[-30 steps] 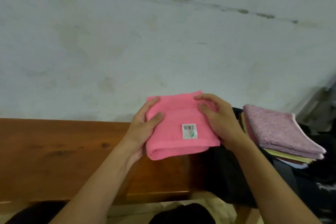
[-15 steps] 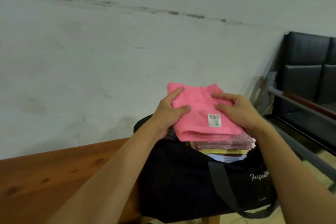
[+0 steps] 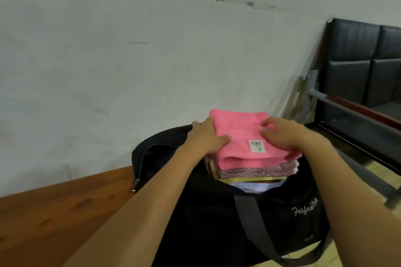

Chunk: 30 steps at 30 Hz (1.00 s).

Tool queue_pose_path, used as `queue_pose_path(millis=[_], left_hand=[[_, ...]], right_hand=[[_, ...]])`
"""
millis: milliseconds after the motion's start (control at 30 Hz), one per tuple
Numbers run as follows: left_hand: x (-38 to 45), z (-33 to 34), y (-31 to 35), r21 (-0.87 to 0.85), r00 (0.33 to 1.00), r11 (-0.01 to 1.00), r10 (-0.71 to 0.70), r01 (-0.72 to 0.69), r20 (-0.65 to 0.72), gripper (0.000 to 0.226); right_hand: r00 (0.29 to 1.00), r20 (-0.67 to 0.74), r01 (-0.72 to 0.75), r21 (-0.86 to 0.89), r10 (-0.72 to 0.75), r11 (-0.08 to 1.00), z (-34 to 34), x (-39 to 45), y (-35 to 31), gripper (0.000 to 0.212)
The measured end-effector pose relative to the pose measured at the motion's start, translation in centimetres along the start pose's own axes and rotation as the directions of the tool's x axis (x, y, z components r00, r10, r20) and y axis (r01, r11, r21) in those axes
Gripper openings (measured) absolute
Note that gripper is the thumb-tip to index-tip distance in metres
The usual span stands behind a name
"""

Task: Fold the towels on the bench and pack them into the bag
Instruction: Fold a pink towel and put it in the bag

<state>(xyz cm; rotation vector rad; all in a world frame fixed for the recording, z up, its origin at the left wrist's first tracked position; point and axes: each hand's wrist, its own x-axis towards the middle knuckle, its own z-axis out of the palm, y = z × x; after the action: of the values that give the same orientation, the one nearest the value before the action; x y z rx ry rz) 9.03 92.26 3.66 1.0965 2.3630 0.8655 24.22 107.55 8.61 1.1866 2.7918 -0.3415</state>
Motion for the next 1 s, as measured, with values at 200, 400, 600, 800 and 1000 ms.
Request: queue_pose_path(millis=[200, 400, 600, 800, 1000], left_hand=[[0.0, -1.6, 3.3, 0.283, 0.961, 0.934, 0.255, -0.216, -0.108, 0.056], [1.0, 3.0, 3.5, 0.307, 0.974, 0.927, 0.228, -0.217, 0.000, 0.056], [0.9, 5.3, 1.9, 0.275, 0.985, 0.946, 0.167, -0.170, 0.035, 0.056], [-1.4, 1.3, 0.2, 0.082, 0.955, 0.961, 0.249, -0.264, 0.161, 0.051], [-8.8, -7.6, -6.5, -0.296, 0.957, 0.923, 0.182, -0.244, -0.224, 0.036]], right_hand=[[0.997, 0.043, -0.052, -0.295, 0.067, 0.954, -0.2, 1.8, -0.5, 0.062], [0.968, -0.058, 0.233, -0.154, -0.244, 0.960, 5.3, 3.5, -2.0, 0.070], [0.966, -0.120, 0.211, -0.137, -0.228, 0.968, 7.8, 3.5, -1.1, 0.067], [0.928, -0.279, 0.255, -0.006, -0.246, 0.967, 6.6, 1.3, -3.0, 0.088], [0.780, -0.587, 0.431, 0.256, -0.215, 0.865, 5.7, -3.4, -12.1, 0.039]])
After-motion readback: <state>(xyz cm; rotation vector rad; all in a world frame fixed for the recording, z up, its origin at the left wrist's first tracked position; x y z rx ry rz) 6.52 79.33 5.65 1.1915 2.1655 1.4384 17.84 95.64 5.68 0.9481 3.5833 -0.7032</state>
